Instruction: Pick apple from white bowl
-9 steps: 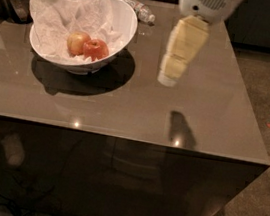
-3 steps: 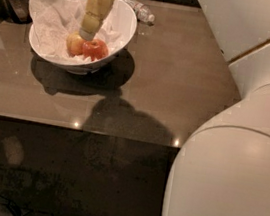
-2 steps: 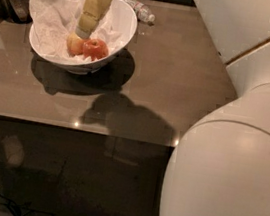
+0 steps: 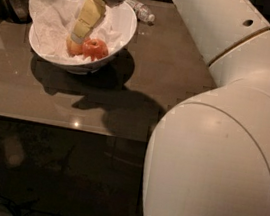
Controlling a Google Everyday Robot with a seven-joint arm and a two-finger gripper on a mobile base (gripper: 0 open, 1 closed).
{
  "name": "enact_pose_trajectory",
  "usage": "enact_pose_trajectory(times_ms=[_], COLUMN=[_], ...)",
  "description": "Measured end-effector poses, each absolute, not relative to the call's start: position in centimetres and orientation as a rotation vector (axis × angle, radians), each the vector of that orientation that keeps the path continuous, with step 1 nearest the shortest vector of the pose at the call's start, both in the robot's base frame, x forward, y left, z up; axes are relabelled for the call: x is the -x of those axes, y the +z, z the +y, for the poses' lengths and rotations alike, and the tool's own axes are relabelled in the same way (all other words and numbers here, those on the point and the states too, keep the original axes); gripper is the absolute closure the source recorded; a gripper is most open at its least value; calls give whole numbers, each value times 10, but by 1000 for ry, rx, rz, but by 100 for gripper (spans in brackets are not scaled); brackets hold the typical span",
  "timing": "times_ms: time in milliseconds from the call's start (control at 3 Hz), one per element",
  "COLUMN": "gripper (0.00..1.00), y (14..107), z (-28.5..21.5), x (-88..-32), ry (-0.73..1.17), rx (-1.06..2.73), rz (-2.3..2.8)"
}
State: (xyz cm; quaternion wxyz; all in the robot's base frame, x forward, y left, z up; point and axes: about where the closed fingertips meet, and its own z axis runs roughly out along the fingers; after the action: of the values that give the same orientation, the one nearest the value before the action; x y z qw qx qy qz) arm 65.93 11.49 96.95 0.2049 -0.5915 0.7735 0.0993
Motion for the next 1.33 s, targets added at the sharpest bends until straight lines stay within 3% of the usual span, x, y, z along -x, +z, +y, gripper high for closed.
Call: enact_pose_trajectory(times_ms=[1333], gripper=[0], y=[906], z=[122], x=[-669], ry=[478], rx=[1602], rz=[2283])
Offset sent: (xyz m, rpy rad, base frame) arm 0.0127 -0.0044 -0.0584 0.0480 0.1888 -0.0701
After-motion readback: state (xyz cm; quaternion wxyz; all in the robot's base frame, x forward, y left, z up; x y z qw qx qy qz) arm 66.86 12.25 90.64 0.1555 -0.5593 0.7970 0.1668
